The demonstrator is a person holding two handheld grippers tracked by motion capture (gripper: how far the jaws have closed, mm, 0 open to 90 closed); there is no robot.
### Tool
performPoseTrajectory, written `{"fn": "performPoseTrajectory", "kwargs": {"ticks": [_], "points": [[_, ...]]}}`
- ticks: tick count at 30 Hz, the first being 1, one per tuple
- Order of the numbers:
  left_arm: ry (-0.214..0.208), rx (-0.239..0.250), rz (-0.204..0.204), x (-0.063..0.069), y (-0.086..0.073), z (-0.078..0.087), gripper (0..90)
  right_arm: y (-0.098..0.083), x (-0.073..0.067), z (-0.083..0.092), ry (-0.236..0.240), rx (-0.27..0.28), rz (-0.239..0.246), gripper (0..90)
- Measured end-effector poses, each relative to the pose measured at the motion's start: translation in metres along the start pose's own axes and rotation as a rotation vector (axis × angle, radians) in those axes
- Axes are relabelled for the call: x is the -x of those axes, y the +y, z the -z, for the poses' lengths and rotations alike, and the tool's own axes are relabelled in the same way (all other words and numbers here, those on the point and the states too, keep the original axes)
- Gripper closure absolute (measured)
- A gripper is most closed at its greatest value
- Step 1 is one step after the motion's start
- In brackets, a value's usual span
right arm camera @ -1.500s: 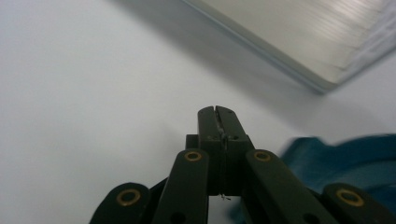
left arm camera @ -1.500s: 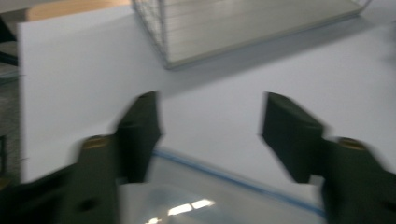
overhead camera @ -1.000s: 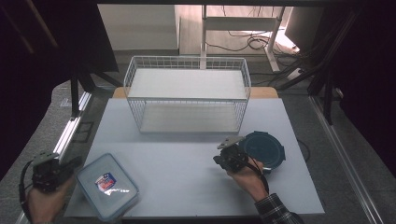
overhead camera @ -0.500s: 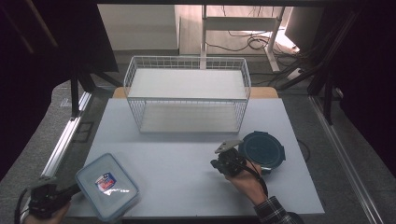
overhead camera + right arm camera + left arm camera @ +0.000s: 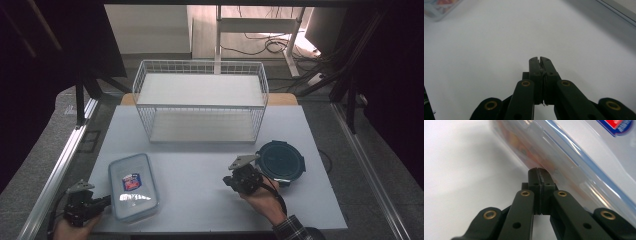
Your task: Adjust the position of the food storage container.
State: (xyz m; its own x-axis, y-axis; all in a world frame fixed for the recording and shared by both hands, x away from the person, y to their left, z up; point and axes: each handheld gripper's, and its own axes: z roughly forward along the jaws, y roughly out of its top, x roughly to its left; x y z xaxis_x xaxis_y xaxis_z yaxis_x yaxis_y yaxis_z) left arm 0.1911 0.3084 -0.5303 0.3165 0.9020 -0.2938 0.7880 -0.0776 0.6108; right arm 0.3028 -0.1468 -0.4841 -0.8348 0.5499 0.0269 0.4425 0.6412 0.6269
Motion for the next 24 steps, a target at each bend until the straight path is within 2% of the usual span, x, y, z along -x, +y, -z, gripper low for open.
{"fn": "performPoseTrajectory", "kwargs": {"ticks": [4, 7, 12, 15, 16, 18, 19, 20, 23, 24], "points": [[-0.056, -0.022, -0.038, 0.016, 0.007, -0.011, 90.0, -0.001, 0.000, 0.001, 0.000, 0.001, -0.002, 87.8], [-0.104, -0.041, -0.083, 0.033, 0.013, -0.022, 89.9, -0.002, 0.000, 0.003, 0.002, 0.005, -0.002, 87.8], [-0.190, -0.062, -0.147, 0.067, 0.031, -0.047, 89.9, -0.004, -0.001, 0.005, 0.002, 0.008, -0.003, 87.6], [-0.233, -0.076, -0.214, 0.091, 0.045, -0.064, 89.9, -0.004, -0.001, 0.003, 0.003, 0.007, -0.005, 87.6], [-0.226, -0.087, -0.239, 0.097, 0.048, -0.066, 89.8, -0.004, -0.001, 0.003, 0.004, 0.007, -0.006, 87.6], [-0.198, -0.090, -0.256, 0.097, 0.049, -0.064, 89.7, -0.005, -0.001, 0.003, 0.006, 0.008, -0.005, 87.7], [-0.163, -0.074, -0.251, 0.090, 0.049, -0.058, 89.8, -0.005, -0.001, 0.003, 0.006, 0.008, -0.008, 87.7], [-0.148, -0.060, -0.233, 0.084, 0.048, -0.053, 89.8, -0.007, -0.001, 0.004, 0.009, 0.011, -0.009, 87.8], [-0.055, 0.003, -0.146, 0.049, 0.049, -0.034, 89.8, -0.010, 0.001, 0.006, 0.003, 0.012, -0.023, 88.2], [-0.031, 0.029, -0.113, 0.035, 0.052, -0.029, 89.8, -0.011, 0.003, 0.007, -0.011, 0.015, -0.026, 88.3]]}}
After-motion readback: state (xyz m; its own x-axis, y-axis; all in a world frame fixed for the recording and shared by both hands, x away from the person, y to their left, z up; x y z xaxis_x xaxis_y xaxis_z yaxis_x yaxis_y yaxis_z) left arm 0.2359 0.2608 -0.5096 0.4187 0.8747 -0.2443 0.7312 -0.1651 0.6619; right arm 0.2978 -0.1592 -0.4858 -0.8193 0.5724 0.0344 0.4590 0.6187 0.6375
